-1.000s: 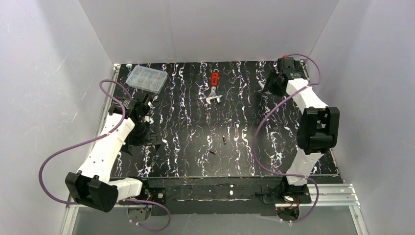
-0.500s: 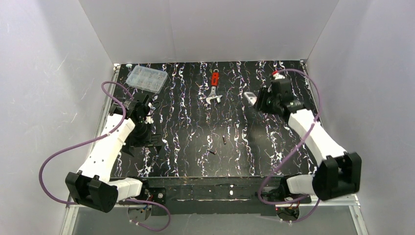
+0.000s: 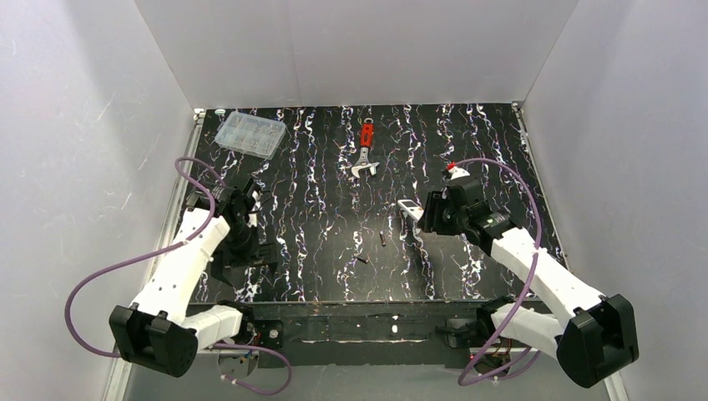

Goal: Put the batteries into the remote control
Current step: Pick up the remote control from the center of the board.

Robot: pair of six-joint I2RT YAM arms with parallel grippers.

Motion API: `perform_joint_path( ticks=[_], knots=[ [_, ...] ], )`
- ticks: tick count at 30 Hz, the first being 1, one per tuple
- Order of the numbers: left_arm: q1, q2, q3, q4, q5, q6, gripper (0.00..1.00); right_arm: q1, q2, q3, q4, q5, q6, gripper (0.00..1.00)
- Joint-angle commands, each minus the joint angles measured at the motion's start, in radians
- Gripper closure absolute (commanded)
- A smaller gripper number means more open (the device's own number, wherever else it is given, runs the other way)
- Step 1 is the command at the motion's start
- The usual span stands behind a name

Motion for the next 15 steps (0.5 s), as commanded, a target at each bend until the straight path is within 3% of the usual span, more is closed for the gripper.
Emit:
perform_joint_path(
  ticks=[1, 6, 12, 15],
  knots=[
    [0.001, -0.031, -0.046, -0.386, 0.15, -0.018, 0.02, 0.058, -0.065, -0.047, 0.05, 0.03, 0.034, 0.99],
    [-0.001, -0.127, -0.063, -0.16, 0.325, -0.083, 0.02, 0.158, -0.165, -0.107, 0.053, 0.083, 0.059, 0.99],
    [0.0, -0.204, -0.092, 0.166, 0.413, -0.293, 0.02, 0.184, -0.28, -0.126, 0.059, 0.08, 0.053, 0.99],
    [0.0, -0.239, -0.153, 0.417, 0.449, -0.421, 0.02, 0.186, -0.289, -0.12, 0.069, 0.055, 0.039, 0.99]
  ],
)
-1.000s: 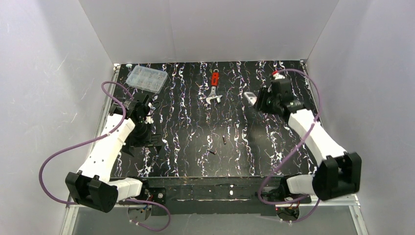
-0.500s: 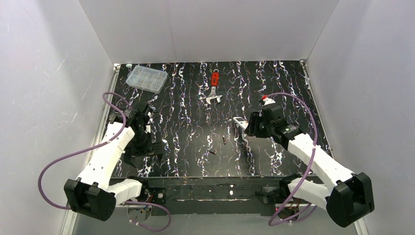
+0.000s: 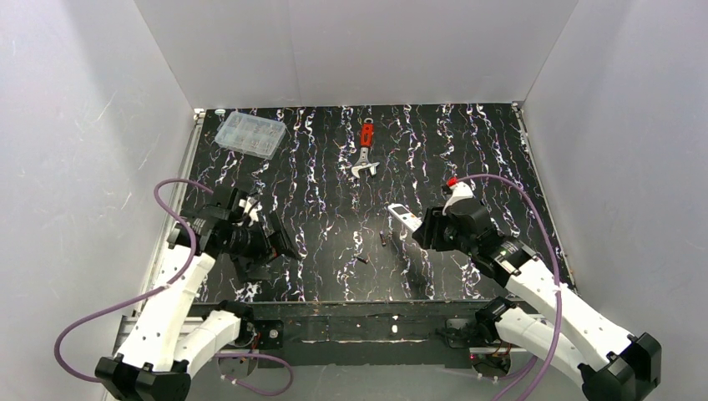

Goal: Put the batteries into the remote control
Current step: Pick up the remote control from the center of the board, then adjust the remote control.

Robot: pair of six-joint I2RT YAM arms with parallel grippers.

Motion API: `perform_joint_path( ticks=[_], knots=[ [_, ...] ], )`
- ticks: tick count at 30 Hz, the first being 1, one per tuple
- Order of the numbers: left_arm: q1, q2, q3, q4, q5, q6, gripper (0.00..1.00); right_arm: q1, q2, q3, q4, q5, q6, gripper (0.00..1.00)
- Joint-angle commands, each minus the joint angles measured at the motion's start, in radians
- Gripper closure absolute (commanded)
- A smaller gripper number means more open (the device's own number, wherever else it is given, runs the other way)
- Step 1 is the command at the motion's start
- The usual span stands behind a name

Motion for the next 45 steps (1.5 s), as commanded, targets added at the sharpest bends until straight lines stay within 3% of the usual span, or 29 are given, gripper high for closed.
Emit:
perform_joint_path(
  ticks=[1, 4, 15, 22, 33, 39, 45],
  knots=[
    [0.0, -0.029, -0.114, 0.332, 0.12, -0.243, 0.02, 0.007, -0.021, 0.006, 0.062, -0.017, -0.008, 0.99],
    [0.0, -0.03, -0.194, 0.579, 0.127, -0.382, 0.02, 0.01, -0.029, 0.016, 0.101, -0.058, -0.021, 0.99],
    [-0.015, 0.101, -0.241, 1.017, -0.005, -0.745, 0.02, 0.077, 0.068, 0.212, 0.168, -0.054, -0.039, 0.99],
    [-0.043, 0.128, -0.255, 1.087, -0.087, -0.812, 0.02, 0.153, 0.2, 0.344, 0.222, -0.047, -0.01, 0.99],
    [-0.057, 0.122, -0.232, 1.113, -0.099, -0.837, 0.02, 0.214, 0.358, 0.464, 0.25, -0.077, 0.008, 0.99],
    [-0.072, 0.154, -0.226, 1.119, -0.063, -0.861, 0.02, 0.241, 0.411, 0.502, 0.265, -0.167, 0.001, 0.99],
    [-0.083, 0.162, -0.232, 1.121, -0.061, -0.871, 0.15, 0.272, 0.453, 0.53, 0.28, -0.247, -0.006, 0.99]
  ],
)
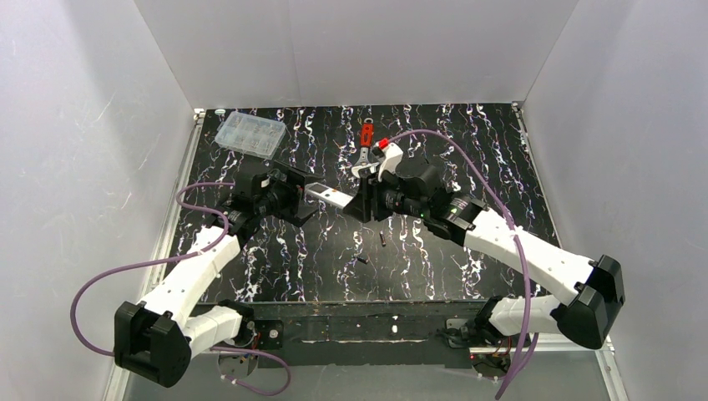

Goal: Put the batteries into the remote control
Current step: Adjust the remote control.

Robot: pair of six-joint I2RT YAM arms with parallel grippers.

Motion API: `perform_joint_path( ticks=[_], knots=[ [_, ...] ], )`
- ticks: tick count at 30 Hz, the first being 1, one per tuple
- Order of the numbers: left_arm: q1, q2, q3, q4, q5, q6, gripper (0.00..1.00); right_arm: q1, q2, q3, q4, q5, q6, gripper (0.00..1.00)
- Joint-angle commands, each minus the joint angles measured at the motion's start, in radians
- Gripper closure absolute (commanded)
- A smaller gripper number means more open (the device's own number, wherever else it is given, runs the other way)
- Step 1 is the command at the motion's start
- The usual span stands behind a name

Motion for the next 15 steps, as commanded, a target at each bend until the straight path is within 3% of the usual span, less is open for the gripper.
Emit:
perform_joint_path(
  ticks=[1, 9, 15],
  knots=[
    [-0.007, 0.004, 0.013, -0.005, 0.019, -0.014, 0.18, 0.027, 0.018, 0.061, 0.079, -0.091, -0.002, 0.99],
    [-0.007, 0.007, 0.021, -0.006, 0.033, -0.033, 0.43, 0.05, 0.038, 0.075, 0.065, -0.045, -0.011, 0.99],
    [-0.007, -0.001, 0.021, -0.02, 0.039, -0.032, 0.5, 0.052, 0.047, 0.097, 0.011, 0.081, -0.003, 0.99]
  ],
)
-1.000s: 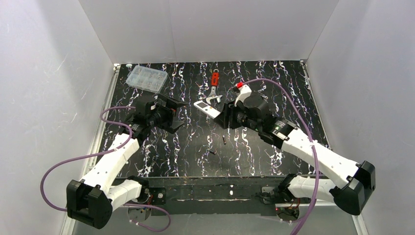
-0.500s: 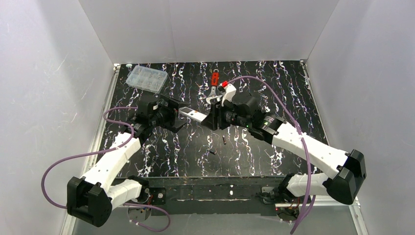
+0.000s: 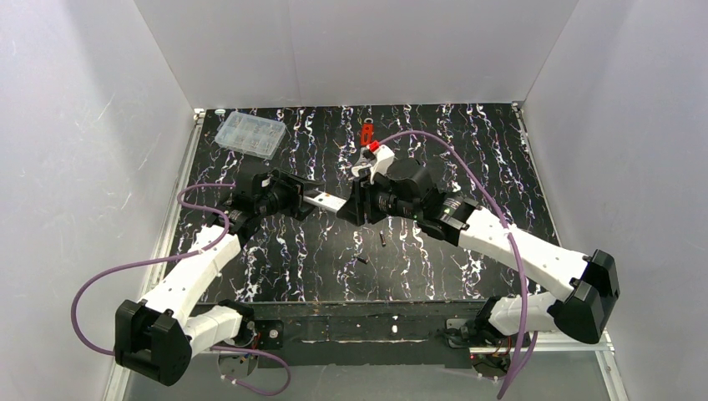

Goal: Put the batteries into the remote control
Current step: Adjust the remote control.

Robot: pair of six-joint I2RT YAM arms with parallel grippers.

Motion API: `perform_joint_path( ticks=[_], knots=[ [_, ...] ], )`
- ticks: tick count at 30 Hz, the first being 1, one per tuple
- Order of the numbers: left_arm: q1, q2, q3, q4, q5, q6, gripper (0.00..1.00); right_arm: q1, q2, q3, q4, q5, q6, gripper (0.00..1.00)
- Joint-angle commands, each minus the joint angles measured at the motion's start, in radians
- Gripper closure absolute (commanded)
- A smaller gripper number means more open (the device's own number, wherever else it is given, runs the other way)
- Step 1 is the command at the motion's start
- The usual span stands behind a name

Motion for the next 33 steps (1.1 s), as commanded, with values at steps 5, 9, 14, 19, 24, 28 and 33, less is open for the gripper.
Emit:
perform_joint_path(
  ticks=[5, 9, 14, 19, 24, 28, 33],
  knots=[
    [-0.003, -0.017, 0.027, -0.03, 0.03, 0.002, 0.52, 0.006, 0.014, 0.072, 0.002, 0.119, 0.001, 0.99],
    [-0.003, -0.012, 0.027, -0.025, 0.031, 0.001, 0.6, 0.008, 0.021, 0.069, 0.025, 0.082, 0.002, 0.99],
    [-0.003, -0.003, 0.025, -0.014, 0.035, -0.006, 0.68, 0.011, 0.009, 0.037, 0.074, 0.005, 0.001, 0.99],
    [-0.003, 0.001, 0.017, 0.0, 0.038, -0.014, 0.86, 0.011, 0.002, 0.017, 0.091, -0.003, 0.006, 0.99],
    [-0.003, 0.027, 0.028, 0.077, 0.115, 0.028, 1.0, 0.011, -0.024, 0.015, 0.101, -0.001, 0.012, 0.54],
    [-0.003, 0.041, 0.0, 0.247, 0.148, 0.045, 1.0, 0.011, -0.068, 0.017, 0.106, -0.01, 0.011, 0.24],
    [-0.003, 0.034, -0.021, 0.369, 0.139, 0.088, 1.0, 0.011, -0.142, 0.008, 0.105, 0.043, 0.047, 0.18]
  ],
)
